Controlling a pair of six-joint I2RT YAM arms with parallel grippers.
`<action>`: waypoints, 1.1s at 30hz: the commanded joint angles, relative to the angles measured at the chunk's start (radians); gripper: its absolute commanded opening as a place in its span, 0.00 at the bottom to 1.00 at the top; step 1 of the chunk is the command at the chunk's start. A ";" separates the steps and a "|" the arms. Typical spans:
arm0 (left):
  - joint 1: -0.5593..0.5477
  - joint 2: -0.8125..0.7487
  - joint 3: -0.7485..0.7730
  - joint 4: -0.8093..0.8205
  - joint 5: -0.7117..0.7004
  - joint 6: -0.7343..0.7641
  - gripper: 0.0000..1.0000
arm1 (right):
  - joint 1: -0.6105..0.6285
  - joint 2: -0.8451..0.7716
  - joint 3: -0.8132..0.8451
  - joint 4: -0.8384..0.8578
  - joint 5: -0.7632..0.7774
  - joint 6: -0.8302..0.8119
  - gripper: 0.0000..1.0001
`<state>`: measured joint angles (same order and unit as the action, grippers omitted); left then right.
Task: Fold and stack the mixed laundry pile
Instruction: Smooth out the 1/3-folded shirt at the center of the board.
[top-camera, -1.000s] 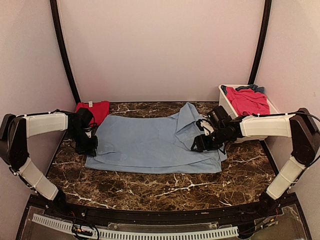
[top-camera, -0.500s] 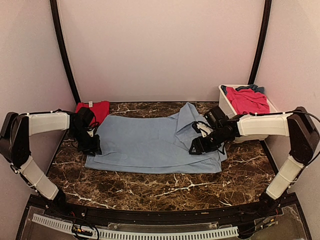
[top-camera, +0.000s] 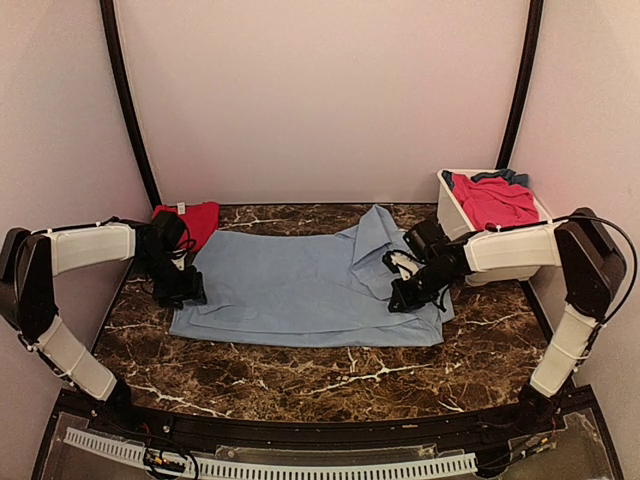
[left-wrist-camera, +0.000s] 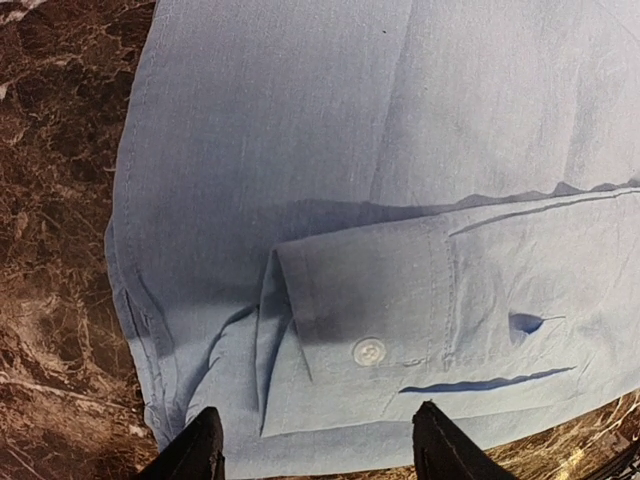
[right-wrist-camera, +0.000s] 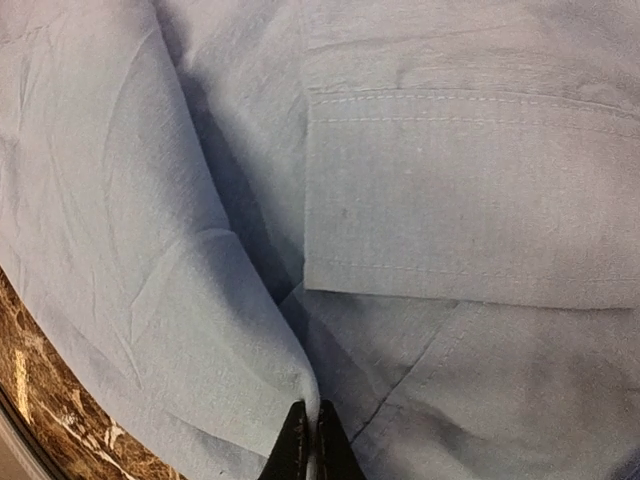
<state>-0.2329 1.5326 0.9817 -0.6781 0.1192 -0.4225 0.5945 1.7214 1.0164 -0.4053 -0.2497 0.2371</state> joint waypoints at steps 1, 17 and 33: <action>0.004 -0.034 0.026 -0.014 -0.011 0.007 0.64 | -0.031 0.042 0.034 0.025 0.054 -0.017 0.07; 0.004 -0.084 0.043 0.018 0.014 0.009 0.75 | -0.041 -0.038 0.113 -0.090 0.185 0.007 0.59; -0.036 -0.148 0.078 0.080 0.116 0.026 0.99 | 0.013 -0.143 0.076 0.018 -0.134 0.103 0.63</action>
<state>-0.2432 1.3853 1.0340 -0.6174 0.2005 -0.4026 0.5739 1.5787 1.1339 -0.4633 -0.2672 0.2844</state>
